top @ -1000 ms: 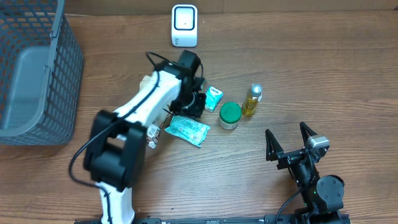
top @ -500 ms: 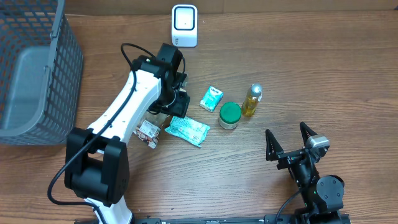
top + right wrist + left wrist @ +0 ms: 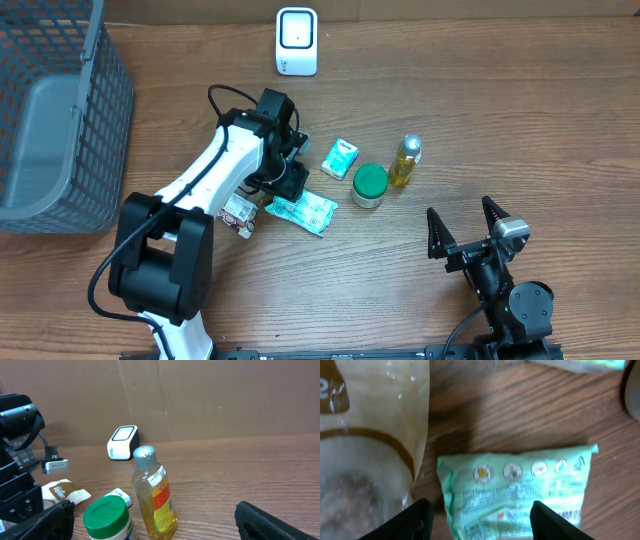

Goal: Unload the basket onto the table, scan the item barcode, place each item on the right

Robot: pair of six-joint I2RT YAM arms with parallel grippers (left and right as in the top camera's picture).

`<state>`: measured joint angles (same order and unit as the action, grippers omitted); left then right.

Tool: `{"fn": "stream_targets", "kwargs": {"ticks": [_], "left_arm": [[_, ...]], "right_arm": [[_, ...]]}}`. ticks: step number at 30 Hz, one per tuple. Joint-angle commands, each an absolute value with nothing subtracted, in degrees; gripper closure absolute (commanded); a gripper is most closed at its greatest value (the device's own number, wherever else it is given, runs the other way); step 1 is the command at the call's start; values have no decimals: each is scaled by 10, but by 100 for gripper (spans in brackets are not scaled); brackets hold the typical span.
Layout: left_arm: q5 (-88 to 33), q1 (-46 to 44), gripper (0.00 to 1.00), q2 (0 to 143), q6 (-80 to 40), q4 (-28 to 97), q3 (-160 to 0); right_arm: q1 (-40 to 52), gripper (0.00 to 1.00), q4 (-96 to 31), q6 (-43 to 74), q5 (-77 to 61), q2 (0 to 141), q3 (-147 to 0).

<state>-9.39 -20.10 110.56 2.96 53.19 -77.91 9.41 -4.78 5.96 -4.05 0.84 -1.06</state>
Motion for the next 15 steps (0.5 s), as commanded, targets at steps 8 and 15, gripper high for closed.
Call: {"fn": "stream_targets", "kwargs": {"ticks": [8,15], "left_arm": [[-117,-198,42,1156,7,534,-775],[-174,-198,51,1156,6,568,-775]], "right_arm": [[92,0,-46,58,-35,2,-5],[92,0,-46,58,-35,2,-4]]}}
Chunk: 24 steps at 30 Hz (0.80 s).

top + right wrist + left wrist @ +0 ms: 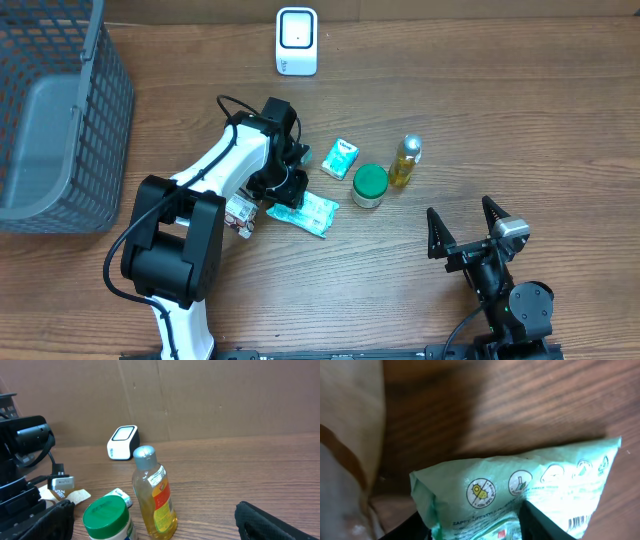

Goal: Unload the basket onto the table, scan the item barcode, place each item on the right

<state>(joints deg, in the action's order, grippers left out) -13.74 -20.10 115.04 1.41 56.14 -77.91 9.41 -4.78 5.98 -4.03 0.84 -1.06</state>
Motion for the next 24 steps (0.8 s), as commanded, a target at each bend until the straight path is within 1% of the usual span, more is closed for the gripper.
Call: {"fn": "stream_targets", "kwargs": {"ticks": [1,8,17,22,24], "left_arm": [[-177,-198,51,1156,6,570,-775],[-176,-198,51,1156,-17,566,-773],[-174,-198,54,1160,-26,540,-757],[-177,-191,52,1160,-28,500,-745],[-176,-191,48,1160,-28,489,-741]], "right_arm": [[93,0,-46,58,-35,2,-5],[92,0,-46,58,-35,2,-4],[92,0,-46,58,-35,2,-4],[92,0,-46,58,-35,2,-4],[93,0,-46,58,-35,2,-4]]}}
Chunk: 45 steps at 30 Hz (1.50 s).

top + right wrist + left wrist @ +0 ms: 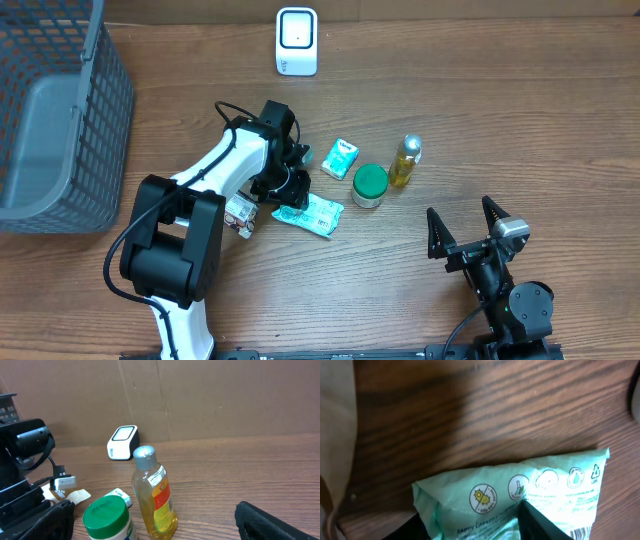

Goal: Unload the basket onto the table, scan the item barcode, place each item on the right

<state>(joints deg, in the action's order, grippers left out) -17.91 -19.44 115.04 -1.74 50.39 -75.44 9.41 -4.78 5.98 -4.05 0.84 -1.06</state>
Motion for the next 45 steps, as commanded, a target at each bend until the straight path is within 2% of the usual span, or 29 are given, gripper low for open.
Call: {"fn": "stream_targets", "kwargs": {"ticks": [1,3,4,6,7,11,18,28,36,45], "left_arm": [[-176,-191,46,1160,-28,488,-738],[-176,-191,47,1160,-28,489,-732],[-176,-191,53,1160,-28,489,-728],[-179,-191,74,1160,-28,491,-721],[-181,-191,81,1160,-28,493,-719],[-193,-191,96,1160,-30,499,-719],[-276,-173,96,1116,-27,498,-733],[-435,-134,96,935,43,507,-736],[-466,-134,96,848,8,589,-736],[-465,-124,96,831,0,639,-736]], "right_arm": [[92,0,-46,58,-35,2,-5],[92,0,-46,58,-35,2,-5],[92,0,-46,58,-35,2,-4],[92,0,-46,58,-35,2,-5],[92,0,-46,58,-35,2,-4],[92,0,-46,58,-35,2,-5],[92,0,-46,58,-35,2,-5],[92,0,-46,58,-35,2,-5],[92,0,-46,58,-35,2,-4],[92,0,-46,58,-35,2,-5]]}}
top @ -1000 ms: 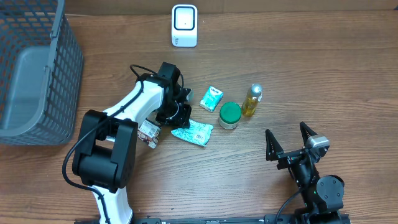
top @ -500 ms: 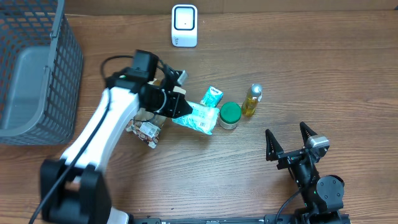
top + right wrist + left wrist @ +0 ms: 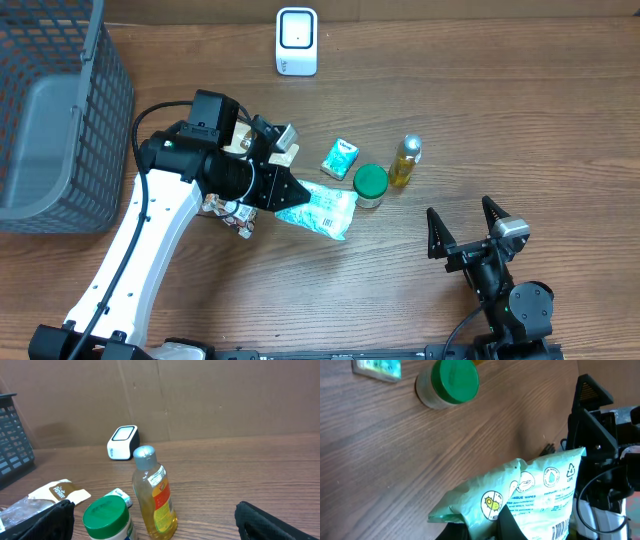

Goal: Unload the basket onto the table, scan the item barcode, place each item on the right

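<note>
The green wipes packet (image 3: 325, 209) hangs above the table, gripped at its left end by my left gripper (image 3: 285, 192), which is shut on it. In the left wrist view the packet (image 3: 535, 492) shows printed icons and part of a barcode at the bottom edge, with dark fingers (image 3: 507, 522) pinching it. The white scanner (image 3: 297, 41) stands at the table's back edge, well away from the packet. My right gripper (image 3: 460, 210) rests open at the front right, holding nothing.
A green-lidded jar (image 3: 370, 184), an oil bottle (image 3: 405, 160) and a small green box (image 3: 340, 157) stand mid-table. A brown pouch (image 3: 230, 212) lies under the left arm. A grey mesh basket (image 3: 60, 120) fills the left side.
My left gripper has risen off the table with the wipes packet in it, and the arm has swung back towards the left. The right arm has not moved.
My left gripper was open over the packet lying flat beside the brown pouch. It then sat low with its fingers around the packet's end, and the packet shifted slightly. Now the packet is held in the air above the table.
</note>
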Robot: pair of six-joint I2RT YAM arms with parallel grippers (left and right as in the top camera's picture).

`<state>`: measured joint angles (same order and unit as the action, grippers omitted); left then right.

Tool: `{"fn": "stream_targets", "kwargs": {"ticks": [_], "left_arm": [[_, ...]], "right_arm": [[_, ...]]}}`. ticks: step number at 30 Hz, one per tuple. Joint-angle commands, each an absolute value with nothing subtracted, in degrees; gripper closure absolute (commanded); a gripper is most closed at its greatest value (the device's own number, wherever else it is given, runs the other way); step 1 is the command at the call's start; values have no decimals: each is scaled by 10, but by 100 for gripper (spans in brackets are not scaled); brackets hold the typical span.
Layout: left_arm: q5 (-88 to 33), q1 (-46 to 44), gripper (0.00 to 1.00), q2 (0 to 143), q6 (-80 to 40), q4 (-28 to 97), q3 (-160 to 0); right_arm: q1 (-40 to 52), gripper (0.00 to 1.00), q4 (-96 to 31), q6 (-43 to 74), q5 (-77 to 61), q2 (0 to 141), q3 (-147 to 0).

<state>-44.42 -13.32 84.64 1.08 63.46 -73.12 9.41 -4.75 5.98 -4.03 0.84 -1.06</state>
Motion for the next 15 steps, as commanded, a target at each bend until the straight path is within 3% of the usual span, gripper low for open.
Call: {"fn": "stream_targets", "kwargs": {"ticks": [1,11,15], "left_arm": [[-465,-121,96,831,0,641,-736],[-454,-111,96,831,-32,631,-737],[-326,-112,96,831,-107,624,-776]], "right_arm": [[92,0,-46,58,-35,2,-4],[92,0,-46,58,-35,2,-5],[92,0,-46,58,-35,2,-4]]}}
